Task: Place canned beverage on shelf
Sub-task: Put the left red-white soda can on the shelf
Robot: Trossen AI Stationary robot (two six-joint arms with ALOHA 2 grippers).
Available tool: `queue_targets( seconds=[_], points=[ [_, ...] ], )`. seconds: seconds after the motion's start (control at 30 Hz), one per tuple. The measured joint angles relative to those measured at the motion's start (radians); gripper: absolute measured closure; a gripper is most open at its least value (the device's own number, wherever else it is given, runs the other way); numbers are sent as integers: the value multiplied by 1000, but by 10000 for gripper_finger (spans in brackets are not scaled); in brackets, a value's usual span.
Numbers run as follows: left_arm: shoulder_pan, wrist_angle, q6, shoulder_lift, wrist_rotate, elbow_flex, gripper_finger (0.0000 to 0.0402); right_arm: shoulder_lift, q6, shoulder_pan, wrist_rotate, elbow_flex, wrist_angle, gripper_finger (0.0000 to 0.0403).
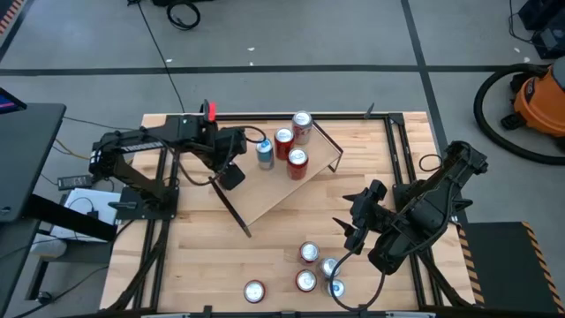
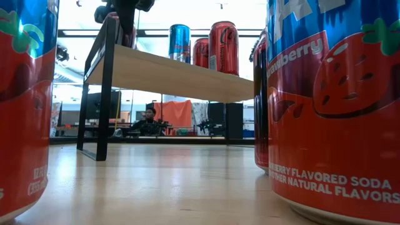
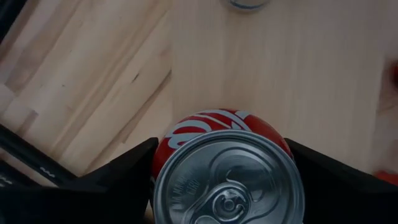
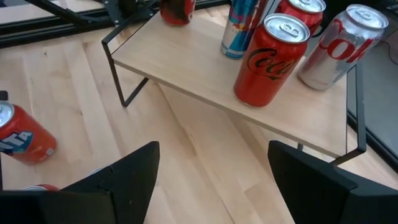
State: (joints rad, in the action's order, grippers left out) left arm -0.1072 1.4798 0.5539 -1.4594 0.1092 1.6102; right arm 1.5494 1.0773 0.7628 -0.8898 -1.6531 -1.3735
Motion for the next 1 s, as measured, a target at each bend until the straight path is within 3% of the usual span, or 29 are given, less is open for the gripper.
queue_targets(
  seconds=[1.0],
  points=[
    [-14, -257, -124, -69, 52, 1, 81, 0, -3, 0, 1, 0, 19, 92]
  ],
)
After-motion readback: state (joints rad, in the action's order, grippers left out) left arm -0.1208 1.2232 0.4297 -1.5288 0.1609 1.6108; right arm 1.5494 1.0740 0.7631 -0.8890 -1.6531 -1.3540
